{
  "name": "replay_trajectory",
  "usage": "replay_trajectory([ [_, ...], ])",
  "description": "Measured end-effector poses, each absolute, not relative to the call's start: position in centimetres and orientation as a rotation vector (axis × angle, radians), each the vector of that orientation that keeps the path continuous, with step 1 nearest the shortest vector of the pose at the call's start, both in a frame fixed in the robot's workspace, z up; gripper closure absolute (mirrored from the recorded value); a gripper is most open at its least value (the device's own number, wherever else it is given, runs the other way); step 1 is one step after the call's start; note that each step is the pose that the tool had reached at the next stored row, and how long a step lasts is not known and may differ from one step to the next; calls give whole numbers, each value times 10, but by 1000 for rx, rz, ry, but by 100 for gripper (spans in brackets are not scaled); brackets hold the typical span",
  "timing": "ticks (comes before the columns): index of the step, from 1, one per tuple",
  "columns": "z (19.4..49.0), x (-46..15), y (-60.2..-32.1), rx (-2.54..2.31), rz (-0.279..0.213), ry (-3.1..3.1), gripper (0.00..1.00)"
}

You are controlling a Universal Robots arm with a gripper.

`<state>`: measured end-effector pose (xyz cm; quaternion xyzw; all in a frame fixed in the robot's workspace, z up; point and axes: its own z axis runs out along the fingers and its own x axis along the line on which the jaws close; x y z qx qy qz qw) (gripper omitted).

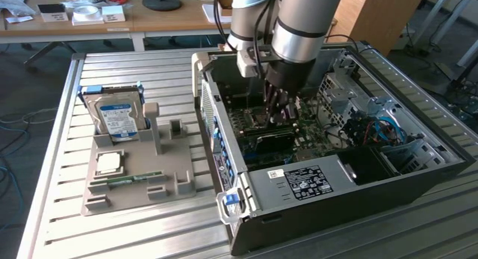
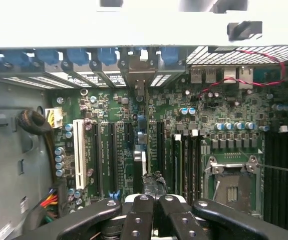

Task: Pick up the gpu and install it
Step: 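Press down on the gpu until it lock into place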

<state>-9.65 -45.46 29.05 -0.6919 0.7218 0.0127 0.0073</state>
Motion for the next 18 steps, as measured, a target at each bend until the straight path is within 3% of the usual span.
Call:
replay_trajectory([
  [8,311,-96,-455,-2164,39,2257,89],
  [11,336,-96,-455,-2162,36,2256,89],
  [18,336,-96,-455,-2162,36,2255,89],
])
